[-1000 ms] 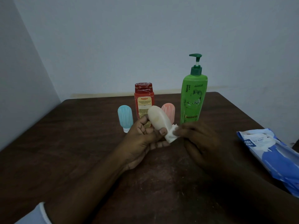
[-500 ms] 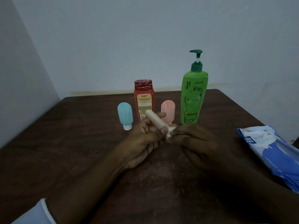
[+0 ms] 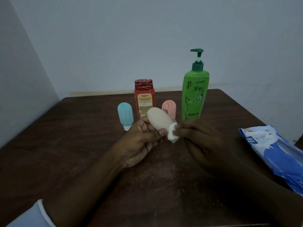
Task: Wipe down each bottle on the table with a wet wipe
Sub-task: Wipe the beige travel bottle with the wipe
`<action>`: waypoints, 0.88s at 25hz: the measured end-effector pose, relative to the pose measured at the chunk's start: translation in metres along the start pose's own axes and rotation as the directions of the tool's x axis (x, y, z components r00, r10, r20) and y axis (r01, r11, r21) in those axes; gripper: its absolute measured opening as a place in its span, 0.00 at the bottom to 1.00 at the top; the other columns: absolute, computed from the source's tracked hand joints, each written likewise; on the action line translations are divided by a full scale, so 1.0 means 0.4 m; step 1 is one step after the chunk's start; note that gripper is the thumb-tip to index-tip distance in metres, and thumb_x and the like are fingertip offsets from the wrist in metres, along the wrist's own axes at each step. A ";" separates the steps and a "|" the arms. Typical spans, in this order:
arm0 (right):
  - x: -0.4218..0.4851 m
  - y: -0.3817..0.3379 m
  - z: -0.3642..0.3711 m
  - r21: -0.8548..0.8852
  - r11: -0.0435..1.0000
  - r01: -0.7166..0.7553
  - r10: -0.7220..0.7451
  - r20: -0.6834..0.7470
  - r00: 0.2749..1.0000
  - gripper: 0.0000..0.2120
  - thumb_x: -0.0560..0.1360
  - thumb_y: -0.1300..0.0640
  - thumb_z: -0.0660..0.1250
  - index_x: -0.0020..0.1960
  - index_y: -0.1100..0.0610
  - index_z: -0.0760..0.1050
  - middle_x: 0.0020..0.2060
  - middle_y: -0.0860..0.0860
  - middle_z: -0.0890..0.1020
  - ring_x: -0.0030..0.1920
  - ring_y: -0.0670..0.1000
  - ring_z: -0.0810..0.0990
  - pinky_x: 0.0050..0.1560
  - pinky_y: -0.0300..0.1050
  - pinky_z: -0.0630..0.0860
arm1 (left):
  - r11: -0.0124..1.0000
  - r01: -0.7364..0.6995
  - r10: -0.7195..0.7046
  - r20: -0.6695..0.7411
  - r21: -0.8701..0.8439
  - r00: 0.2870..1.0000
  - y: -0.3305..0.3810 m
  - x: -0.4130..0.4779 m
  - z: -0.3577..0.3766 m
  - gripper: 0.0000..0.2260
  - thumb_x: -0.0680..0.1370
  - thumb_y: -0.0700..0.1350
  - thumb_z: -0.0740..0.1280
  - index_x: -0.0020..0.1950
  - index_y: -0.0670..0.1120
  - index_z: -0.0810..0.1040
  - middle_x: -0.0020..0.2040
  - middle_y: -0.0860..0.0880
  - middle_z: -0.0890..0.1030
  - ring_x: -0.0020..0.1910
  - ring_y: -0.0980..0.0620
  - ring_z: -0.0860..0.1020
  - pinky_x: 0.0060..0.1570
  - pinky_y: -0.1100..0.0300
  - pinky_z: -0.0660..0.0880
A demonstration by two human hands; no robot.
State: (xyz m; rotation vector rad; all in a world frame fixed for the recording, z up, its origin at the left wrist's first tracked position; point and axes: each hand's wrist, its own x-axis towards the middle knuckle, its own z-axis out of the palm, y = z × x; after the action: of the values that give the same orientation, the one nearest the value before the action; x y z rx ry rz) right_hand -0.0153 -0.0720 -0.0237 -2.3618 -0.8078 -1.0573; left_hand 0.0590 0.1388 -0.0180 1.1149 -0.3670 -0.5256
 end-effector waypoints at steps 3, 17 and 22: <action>0.008 0.028 0.002 -0.014 0.992 -0.124 0.124 -0.026 0.992 0.13 0.75 0.62 0.62 0.55 0.59 0.81 0.55 0.52 0.82 0.56 0.45 0.78 0.58 0.43 0.75 | 1.000 -0.001 0.001 -0.006 0.007 1.000 0.006 -0.002 0.008 0.26 0.70 0.30 0.69 0.67 0.45 0.75 0.53 0.46 0.88 0.53 0.50 0.87 0.50 0.58 0.84; -0.001 -0.005 -0.009 0.127 0.985 -0.118 0.125 -0.042 0.991 0.11 0.76 0.64 0.65 0.57 0.60 0.80 0.57 0.50 0.80 0.60 0.43 0.77 0.61 0.37 0.73 | 0.998 -0.036 0.035 -0.022 -0.043 0.999 0.004 -0.004 0.010 0.29 0.70 0.28 0.67 0.68 0.50 0.74 0.57 0.45 0.87 0.56 0.49 0.86 0.56 0.53 0.82; -0.001 0.004 0.002 -0.025 0.998 0.053 -0.050 0.103 0.993 0.12 0.77 0.63 0.67 0.59 0.61 0.81 0.59 0.54 0.79 0.62 0.49 0.76 0.62 0.44 0.73 | 0.995 0.009 -0.010 -0.011 -0.104 1.000 -0.005 -0.006 0.008 0.24 0.74 0.32 0.68 0.70 0.44 0.75 0.60 0.41 0.86 0.60 0.46 0.84 0.64 0.47 0.78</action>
State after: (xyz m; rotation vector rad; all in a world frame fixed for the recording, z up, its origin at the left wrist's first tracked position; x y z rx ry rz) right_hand -0.0141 -0.0731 -0.0248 -2.4474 -0.9006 -0.9799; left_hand 0.0550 0.1371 -0.0185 1.0189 -0.3207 -0.5405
